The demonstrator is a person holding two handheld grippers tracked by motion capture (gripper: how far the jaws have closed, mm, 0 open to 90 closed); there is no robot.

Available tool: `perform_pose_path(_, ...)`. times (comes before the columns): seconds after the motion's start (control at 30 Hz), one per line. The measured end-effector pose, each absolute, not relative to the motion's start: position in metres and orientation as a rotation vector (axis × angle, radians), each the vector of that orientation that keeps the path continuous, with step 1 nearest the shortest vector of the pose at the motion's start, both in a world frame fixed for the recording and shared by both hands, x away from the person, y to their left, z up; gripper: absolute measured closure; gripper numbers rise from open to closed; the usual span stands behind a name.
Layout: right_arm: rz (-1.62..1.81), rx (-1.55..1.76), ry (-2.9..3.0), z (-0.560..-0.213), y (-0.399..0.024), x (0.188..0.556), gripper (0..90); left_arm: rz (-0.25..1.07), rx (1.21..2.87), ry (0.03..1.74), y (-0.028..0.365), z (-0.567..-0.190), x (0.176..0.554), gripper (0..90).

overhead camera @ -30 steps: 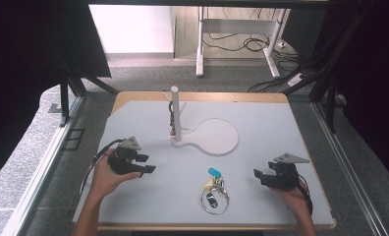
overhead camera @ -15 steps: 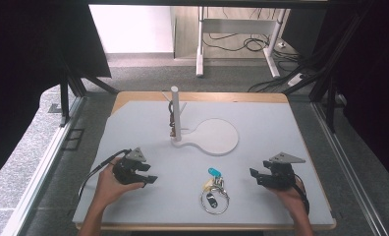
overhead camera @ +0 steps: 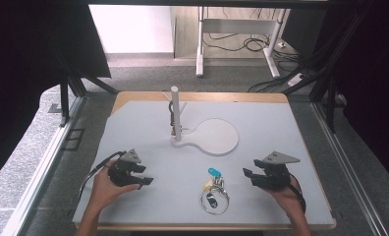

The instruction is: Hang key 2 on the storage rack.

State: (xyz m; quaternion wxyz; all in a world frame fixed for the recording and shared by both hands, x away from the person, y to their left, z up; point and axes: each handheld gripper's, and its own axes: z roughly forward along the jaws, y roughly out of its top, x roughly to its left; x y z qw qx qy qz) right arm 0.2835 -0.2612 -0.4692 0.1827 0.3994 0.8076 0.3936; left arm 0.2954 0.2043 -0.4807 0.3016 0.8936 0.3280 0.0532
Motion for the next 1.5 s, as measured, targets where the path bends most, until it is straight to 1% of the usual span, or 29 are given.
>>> perform_pose_path(0.07, 1.117, 1.075, 2.323, -0.466, -0.251, 0.280, 45.9, 0.098, 2.314, 0.879, 0.211, -0.481, 0.295, 43.3)
perform_pose_path(0.2, 1.125, 1.016, 2.374, -0.463, -0.242, 0.277, 47.5, 0.104, 2.323, 0.907, 0.218, -0.485, 0.294, 42.9)
perform_pose_path(0.23, 1.132, 0.982, 2.413, -0.463, -0.236, 0.276, 48.2, 0.074, 2.288, 0.915, 0.222, -0.486, 0.293, 43.0)
perform_pose_path(0.37, 1.128, 0.932, 2.481, -0.463, -0.228, 0.276, 49.7, 0.080, 2.280, 0.931, 0.226, -0.486, 0.292, 43.0)
perform_pose_path(0.53, 1.092, 0.893, 2.566, -0.461, -0.219, 0.277, 51.5, 0.055, 2.272, 0.923, 0.224, -0.487, 0.291, 42.7)
perform_pose_path(0.63, 1.024, 0.811, 2.657, -0.459, -0.210, 0.274, 52.4, 0.051, 2.282, 0.913, 0.224, -0.486, 0.290, 42.5)
perform_pose_path(0.77, 0.973, 0.804, 2.714, -0.458, -0.203, 0.275, 53.9, 0.041, 2.260, 0.915, 0.223, -0.486, 0.289, 42.5)
perform_pose_path(1.17, 0.855, 0.717, 2.825, -0.457, -0.177, 0.274, 56.5, 0.063, 2.296, 0.933, 0.216, -0.491, 0.290, 41.9)
perform_pose_path(1.5, 0.832, 0.704, 2.883, -0.458, -0.168, 0.274, 58.1, 0.062, 2.300, 0.931, 0.214, -0.493, 0.289, 41.9)
